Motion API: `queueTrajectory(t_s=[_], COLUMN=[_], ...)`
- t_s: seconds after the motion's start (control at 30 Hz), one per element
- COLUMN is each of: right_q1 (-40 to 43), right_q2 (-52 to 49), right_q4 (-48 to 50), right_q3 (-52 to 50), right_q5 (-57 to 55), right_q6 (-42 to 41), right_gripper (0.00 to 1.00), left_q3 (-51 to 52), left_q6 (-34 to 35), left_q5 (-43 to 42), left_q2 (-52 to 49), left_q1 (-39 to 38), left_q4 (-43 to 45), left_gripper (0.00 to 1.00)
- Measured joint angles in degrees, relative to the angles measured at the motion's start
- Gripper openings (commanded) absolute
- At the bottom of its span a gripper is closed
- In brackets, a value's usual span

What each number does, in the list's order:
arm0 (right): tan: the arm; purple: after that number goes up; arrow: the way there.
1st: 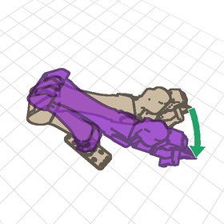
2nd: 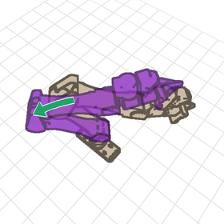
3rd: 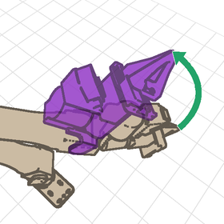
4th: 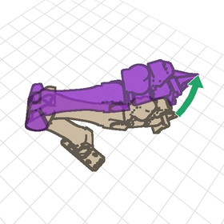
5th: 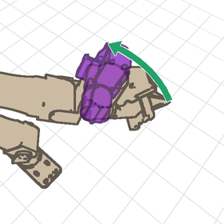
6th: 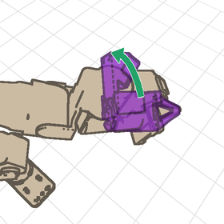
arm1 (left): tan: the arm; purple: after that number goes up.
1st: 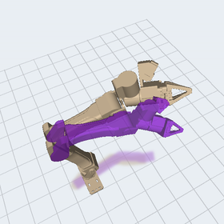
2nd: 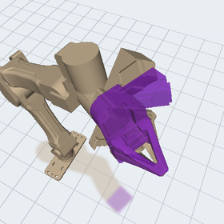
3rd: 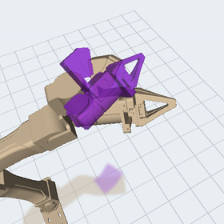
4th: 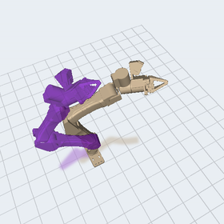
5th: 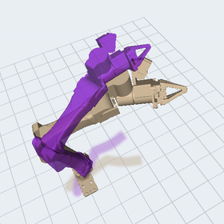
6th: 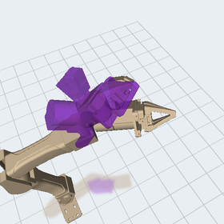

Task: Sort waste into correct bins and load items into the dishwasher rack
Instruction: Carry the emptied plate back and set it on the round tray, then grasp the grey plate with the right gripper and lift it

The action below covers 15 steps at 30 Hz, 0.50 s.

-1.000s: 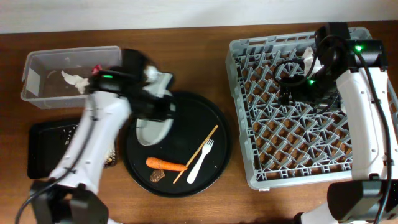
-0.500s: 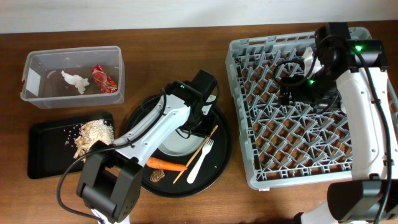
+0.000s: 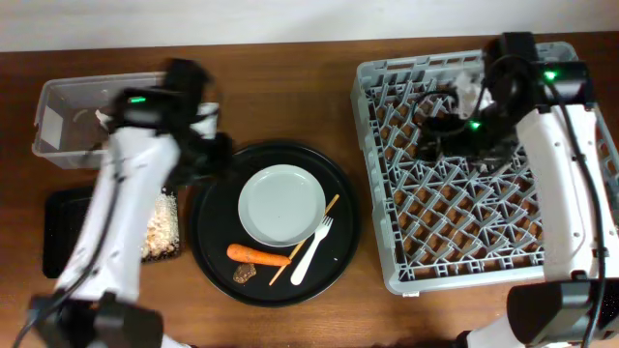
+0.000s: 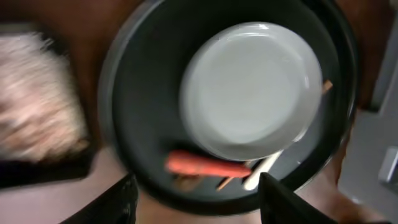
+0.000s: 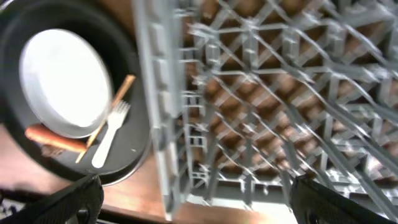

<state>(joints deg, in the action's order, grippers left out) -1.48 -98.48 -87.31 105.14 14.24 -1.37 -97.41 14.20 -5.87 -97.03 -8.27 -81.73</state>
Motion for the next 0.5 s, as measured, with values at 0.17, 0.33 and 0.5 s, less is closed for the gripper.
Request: queueTrajectory(t_s=[0.17, 0.33, 0.5], right_q1=[-11.4, -23.8, -29.1], right_q2=[-0.1, -2.9, -11.5], right_q4=[6.4, 11.9, 14.8], right_q3=[0.0, 0.0, 0.0], right_q5=[1.7, -0.4, -2.8], right_q6=[0.4, -1.8, -4.5], right_gripper=[0.99, 0.99, 0.90], left_q3=[-0.2, -0.2, -0.2], left_q6=[0.0, 0.0, 0.0], left_q5=[0.8, 1.3, 1.4], left_q2=[4.9, 5.2, 5.2], left_q1=[13.5, 23.3, 26.9], left_q4=[-5.2, -6.7, -6.9], left_gripper=[0.62, 0.62, 0.62])
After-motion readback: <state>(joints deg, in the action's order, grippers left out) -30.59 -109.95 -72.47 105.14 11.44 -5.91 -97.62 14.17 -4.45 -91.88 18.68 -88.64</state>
